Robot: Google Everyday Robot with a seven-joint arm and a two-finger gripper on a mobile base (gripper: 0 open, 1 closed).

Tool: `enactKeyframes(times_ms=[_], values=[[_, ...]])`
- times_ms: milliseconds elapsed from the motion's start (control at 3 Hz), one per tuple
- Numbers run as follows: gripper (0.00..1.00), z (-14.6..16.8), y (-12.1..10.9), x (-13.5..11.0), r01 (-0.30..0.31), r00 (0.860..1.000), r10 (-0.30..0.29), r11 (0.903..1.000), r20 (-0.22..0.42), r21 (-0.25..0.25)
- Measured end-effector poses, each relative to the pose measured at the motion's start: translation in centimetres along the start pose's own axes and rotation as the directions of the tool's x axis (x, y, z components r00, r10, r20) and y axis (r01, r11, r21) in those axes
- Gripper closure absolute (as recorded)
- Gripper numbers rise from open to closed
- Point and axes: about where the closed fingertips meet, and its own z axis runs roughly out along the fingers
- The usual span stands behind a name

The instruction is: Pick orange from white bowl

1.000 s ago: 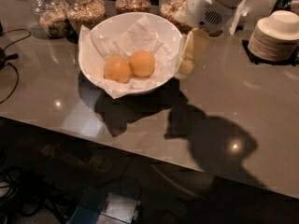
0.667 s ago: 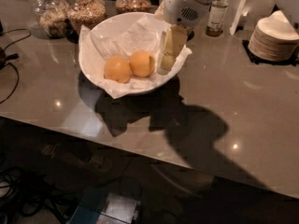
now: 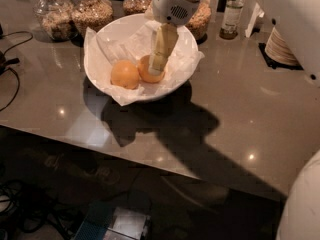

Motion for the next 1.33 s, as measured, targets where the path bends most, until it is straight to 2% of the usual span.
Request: enactKeyframes(times_ms=[333, 667, 1000, 1333], values=[[0.0, 0.4, -1.4, 1.0, -0.028, 1.0, 0.028, 0.9989, -0.002, 0.038], [0.0, 1.5, -3.2, 1.6, -0.011, 1.0, 0.012, 0.9992, -0.02, 0.039], [0.06, 2.9, -3.5, 2.5, -0.01, 0.999, 0.01, 1.0, -0.05, 0.0], [0.06, 5.5, -2.6, 3.7, -0.026, 0.996, 0.02, 0.9965, -0.086, -0.079]])
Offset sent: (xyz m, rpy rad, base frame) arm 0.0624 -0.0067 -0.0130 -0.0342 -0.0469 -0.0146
